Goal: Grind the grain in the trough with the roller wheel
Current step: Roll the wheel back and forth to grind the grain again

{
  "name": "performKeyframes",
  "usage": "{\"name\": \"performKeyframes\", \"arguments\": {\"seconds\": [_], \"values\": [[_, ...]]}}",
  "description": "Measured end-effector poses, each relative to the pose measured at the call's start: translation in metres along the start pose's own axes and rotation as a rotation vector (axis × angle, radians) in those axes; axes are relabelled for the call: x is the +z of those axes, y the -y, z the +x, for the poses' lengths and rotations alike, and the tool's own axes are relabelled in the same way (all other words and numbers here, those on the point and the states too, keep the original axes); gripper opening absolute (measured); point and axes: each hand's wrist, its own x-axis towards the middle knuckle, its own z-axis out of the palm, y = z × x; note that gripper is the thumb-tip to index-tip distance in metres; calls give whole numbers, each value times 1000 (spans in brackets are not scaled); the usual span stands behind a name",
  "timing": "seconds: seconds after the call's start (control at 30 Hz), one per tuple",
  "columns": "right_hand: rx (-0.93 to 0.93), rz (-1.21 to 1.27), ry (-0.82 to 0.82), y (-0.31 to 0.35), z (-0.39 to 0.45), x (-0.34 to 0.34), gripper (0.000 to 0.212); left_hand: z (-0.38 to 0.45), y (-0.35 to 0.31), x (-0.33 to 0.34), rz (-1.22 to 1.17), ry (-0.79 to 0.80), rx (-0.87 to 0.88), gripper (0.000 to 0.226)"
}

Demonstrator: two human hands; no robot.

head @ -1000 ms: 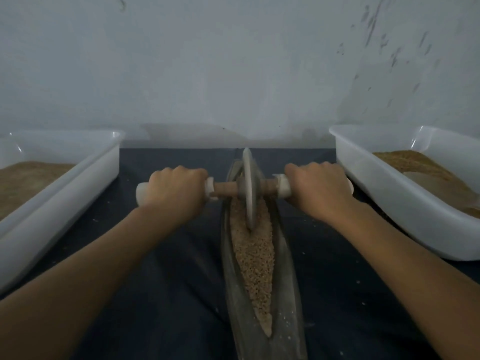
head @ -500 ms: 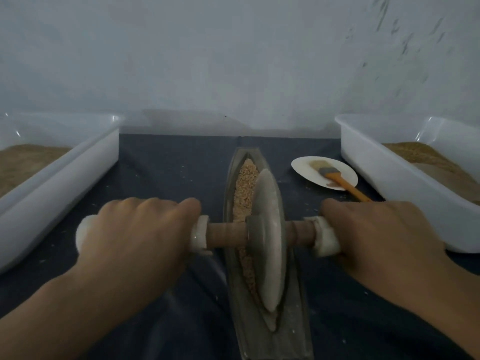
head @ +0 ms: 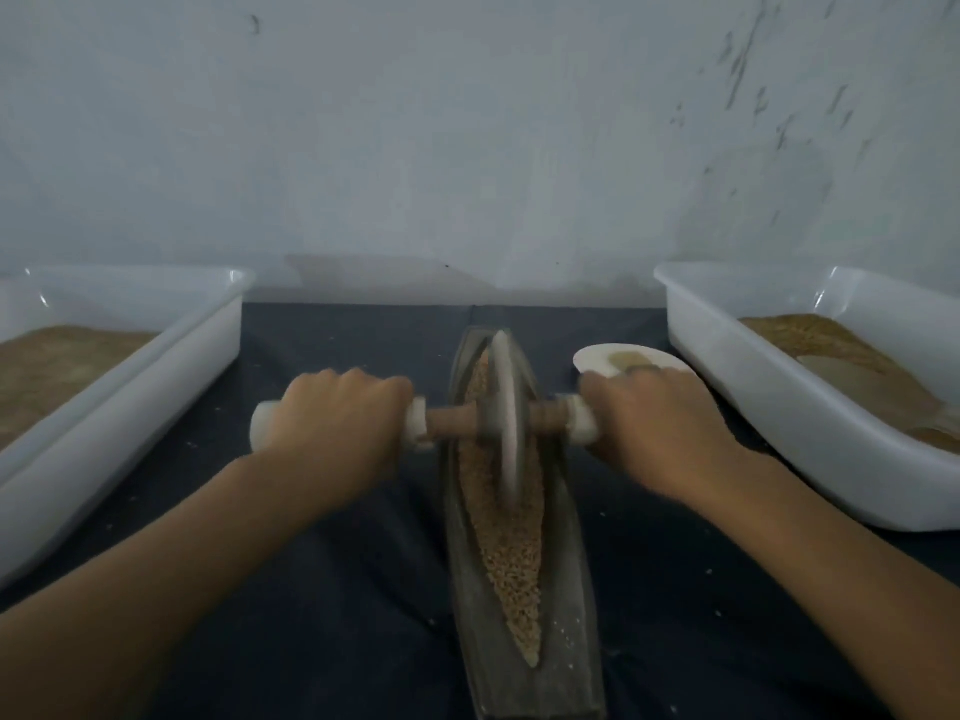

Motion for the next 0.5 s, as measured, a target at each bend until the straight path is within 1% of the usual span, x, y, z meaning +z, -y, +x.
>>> {"name": "performKeyframes", "arguments": {"seconds": [0.07, 0.13, 0.17, 0.2, 0.23, 0.27, 0.3, 0.37, 0.4, 0.5], "values": [[-43, 74, 10, 4, -33, -19, 54, -32, 0, -12, 31, -32, 77, 33], [-54, 120, 92, 6, -56, -35, 59, -55, 1, -21, 47, -113, 211, 57], [-59, 113, 142, 5, -61, -37, 60, -59, 2, -26, 53, -132, 215, 66], [-66, 116, 169, 5, -62, -37, 61, -59, 2, -29, 75, -111, 190, 67], [-75, 101, 154, 4, -58, -37, 63, -57, 1, -25, 88, -84, 176, 58], [-75, 97, 104, 3, -51, -35, 64, -49, -1, -18, 80, -97, 143, 45], [-64, 90, 102, 4, -41, -31, 61, -37, -3, -13, 81, -56, 77, 35], [-6, 115, 137, 1, -17, -6, 46, -7, -5, -3, 84, -57, 25, 28], [25, 136, 125, -2, -2, 7, 39, 8, -6, 0, 73, -67, 5, 25], [113, 137, 96, -8, 35, 28, 29, 49, -3, 7, 76, -91, -20, 17]]}}
